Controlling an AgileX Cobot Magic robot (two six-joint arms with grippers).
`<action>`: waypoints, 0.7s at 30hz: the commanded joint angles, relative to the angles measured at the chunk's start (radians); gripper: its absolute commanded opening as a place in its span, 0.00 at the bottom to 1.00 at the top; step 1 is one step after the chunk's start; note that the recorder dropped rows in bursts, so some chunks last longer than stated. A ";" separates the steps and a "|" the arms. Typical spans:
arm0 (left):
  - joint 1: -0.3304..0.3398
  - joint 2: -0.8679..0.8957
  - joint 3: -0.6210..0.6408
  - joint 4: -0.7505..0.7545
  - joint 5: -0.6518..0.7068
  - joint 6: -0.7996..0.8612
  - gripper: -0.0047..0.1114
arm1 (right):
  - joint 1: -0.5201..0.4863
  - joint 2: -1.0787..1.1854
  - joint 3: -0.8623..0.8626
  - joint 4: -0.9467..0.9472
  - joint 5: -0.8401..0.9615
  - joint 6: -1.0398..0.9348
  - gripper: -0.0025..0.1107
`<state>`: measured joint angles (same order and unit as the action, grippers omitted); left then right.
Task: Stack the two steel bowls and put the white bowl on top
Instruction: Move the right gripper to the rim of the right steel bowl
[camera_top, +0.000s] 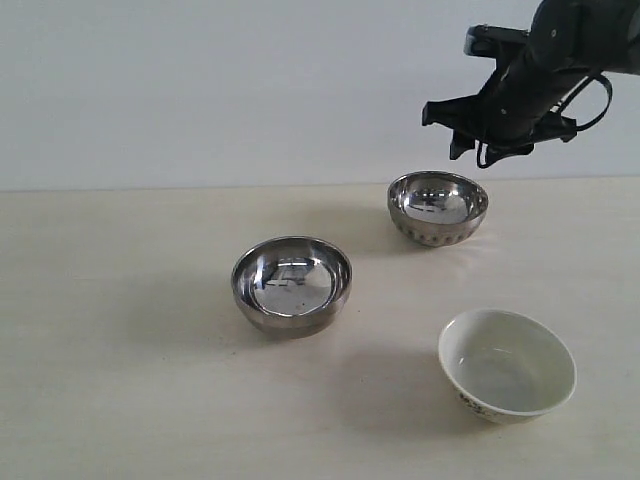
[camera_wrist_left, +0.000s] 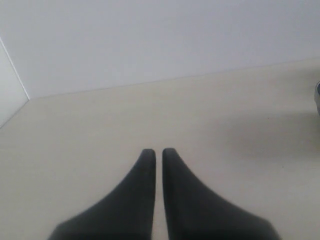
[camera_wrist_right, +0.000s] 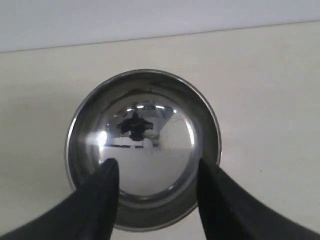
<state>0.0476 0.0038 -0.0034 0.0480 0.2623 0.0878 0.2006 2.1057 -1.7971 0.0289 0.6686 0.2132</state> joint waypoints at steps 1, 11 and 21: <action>0.000 -0.004 0.003 -0.007 -0.006 -0.010 0.07 | -0.008 0.056 -0.083 -0.087 0.045 0.045 0.40; 0.000 -0.004 0.003 -0.007 -0.006 -0.010 0.07 | -0.049 0.164 -0.099 -0.143 0.013 0.062 0.40; 0.000 -0.004 0.003 -0.007 -0.006 -0.010 0.07 | -0.049 0.262 -0.099 -0.070 -0.063 0.041 0.39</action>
<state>0.0476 0.0038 -0.0034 0.0480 0.2623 0.0878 0.1580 2.3566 -1.8917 -0.0566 0.6326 0.2663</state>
